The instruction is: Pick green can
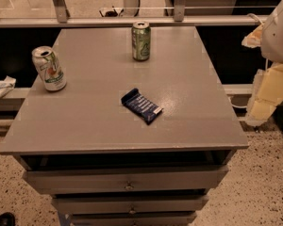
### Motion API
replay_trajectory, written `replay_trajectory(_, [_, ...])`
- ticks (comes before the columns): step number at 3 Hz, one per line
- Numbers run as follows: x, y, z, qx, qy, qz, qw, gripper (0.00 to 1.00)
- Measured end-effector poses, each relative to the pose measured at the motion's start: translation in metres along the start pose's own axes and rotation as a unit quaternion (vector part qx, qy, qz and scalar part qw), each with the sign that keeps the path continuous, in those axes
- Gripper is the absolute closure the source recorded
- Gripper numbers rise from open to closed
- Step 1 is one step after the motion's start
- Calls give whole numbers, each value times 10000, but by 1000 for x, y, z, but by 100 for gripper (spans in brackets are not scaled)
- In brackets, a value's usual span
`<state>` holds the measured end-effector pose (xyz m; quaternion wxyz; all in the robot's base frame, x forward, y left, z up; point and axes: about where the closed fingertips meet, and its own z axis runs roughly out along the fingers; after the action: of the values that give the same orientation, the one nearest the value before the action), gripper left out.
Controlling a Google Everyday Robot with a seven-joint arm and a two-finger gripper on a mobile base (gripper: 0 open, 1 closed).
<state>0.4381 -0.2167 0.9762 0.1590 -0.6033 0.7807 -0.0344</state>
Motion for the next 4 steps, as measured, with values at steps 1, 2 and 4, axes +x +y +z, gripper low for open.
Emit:
replay_trajectory(1, [0, 0, 0, 1, 0, 0, 10000, 0])
replay_trajectory(2, [-2, -3, 6, -16, -63, 73, 10000, 0])
replay_trajectory(4, [-27, -56, 71, 80, -1217, 645, 9904, 0])
